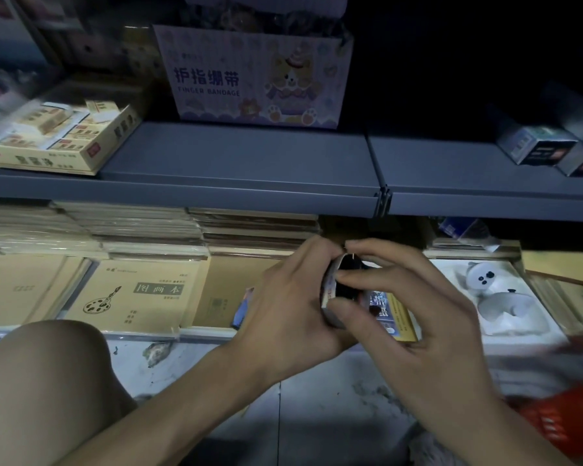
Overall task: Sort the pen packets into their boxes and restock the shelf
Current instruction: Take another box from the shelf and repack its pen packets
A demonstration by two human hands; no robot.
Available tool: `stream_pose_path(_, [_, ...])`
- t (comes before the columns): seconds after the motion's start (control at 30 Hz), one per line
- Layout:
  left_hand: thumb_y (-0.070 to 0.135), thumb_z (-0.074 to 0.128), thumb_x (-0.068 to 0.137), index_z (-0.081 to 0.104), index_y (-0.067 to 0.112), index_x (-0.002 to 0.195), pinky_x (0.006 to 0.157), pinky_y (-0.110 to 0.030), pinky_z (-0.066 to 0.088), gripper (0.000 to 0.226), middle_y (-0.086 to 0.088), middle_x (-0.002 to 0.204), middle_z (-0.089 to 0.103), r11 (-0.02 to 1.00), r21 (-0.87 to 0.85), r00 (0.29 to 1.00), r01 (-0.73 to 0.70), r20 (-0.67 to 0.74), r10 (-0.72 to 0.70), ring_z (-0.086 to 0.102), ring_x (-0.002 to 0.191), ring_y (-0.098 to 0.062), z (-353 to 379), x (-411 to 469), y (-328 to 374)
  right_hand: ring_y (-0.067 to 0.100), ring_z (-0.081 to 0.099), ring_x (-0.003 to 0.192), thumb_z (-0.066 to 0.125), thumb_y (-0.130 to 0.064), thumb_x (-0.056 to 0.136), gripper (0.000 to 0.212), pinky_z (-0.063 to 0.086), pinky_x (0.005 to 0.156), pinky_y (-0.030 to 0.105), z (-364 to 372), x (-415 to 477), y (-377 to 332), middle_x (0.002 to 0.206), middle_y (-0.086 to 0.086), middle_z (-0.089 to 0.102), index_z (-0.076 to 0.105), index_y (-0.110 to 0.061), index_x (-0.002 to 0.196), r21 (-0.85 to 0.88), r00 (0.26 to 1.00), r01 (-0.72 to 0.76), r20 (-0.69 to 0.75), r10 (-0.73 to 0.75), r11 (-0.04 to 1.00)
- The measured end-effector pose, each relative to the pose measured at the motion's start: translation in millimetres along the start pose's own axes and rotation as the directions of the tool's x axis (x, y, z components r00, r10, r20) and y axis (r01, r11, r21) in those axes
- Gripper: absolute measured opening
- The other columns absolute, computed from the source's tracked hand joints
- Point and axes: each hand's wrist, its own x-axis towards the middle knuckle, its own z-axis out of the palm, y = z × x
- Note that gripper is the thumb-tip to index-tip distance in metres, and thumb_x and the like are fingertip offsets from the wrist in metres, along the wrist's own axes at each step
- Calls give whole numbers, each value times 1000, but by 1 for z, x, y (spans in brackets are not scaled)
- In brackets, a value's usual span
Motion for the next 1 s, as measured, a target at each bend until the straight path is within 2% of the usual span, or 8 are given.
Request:
stream_pose_path(0.17, [36, 74, 73, 53, 24, 104, 63, -39, 49, 39, 11, 93, 55, 998, 22, 998, 51, -37, -51, 58, 77, -14, 6, -3, 4, 19, 68, 120, 72, -19, 88, 15, 53, 99, 29, 18, -11, 0, 123, -5, 73, 78, -14, 102, 276, 975, -154, -114, 191, 949])
stream_pose_path(0.23, [40, 70, 72, 52, 26, 104, 59, -31, 46, 39, 13, 92, 53, 995, 81, 997, 51, -63, -45, 55, 75, -13, 10, -4, 5, 21, 68, 120, 69, -9, 89, 13, 54, 95, 30, 22, -15, 1, 122, -5, 74, 77, -13, 100, 365, 951, -224, -118, 284, 903])
stream_pose_path(0.4, [38, 68, 67, 49, 30, 104, 56, -25, 38, 42, 13, 94, 53, 968, 234, 993, 92, -95, -71, 55, 72, -14, 14, -5, 8, 8, 66, 121, 58, 0, 95, 37, 52, 92, 19, 26, -8, -8, 124, -8, 74, 72, -21, 123, 479, 906, -355, -35, 421, 803])
stream_pose_path(0.5, [30, 71, 67, 53, 24, 107, 59, -28, 33, 44, 8, 97, 54, 934, 339, 991, 109, -110, -75, 54, 72, -17, 16, -4, 8, -7, 57, 129, 52, -15, 101, 42, 47, 106, 21, 30, -6, -7, 134, -23, 67, 64, -28, 139, 440, 881, -437, 33, 472, 785])
stream_pose_path(0.67, [34, 39, 78, 53, 14, 107, 66, -27, 19, 38, 0, 97, 51, 937, 344, 995, 68, -97, -36, 36, 72, -13, 13, -1, 6, -7, 37, 146, 34, -29, 106, 49, 26, 122, 19, 44, -13, -2, 155, -24, 48, 47, -28, 153, 287, 919, -384, 26, 393, 878])
stream_pose_path(0.8, [28, 38, 83, 54, 10, 107, 66, -26, 15, 34, -4, 98, 50, 930, 360, 996, 67, -71, -44, 34, 72, -15, 12, -3, 4, -13, 36, 144, 32, -33, 107, 50, 26, 119, 12, 43, -8, 4, 155, -24, 46, 45, -30, 155, 126, 932, -363, 61, 358, 923])
stream_pose_path(0.93, [23, 52, 72, 50, 11, 104, 63, -27, 13, 34, -3, 98, 50, 911, 403, 996, 87, -59, -69, 28, 72, -12, 14, -5, -1, -11, 49, 133, 35, -25, 98, 52, 36, 112, 13, 45, -6, 4, 143, -24, 58, 57, -32, 145, 287, 899, -437, 96, 428, 852])
stream_pose_path(1.0, [17, 69, 64, 49, 14, 101, 62, -26, 15, 43, -2, 95, 50, 882, 459, 994, 105, -55, -90, 33, 68, -15, 17, -6, -2, -4, 60, 111, 36, -22, 97, 52, 46, 99, 18, 46, -6, 5, 131, -16, 69, 63, -35, 139, 355, 860, -502, 115, 497, 788])
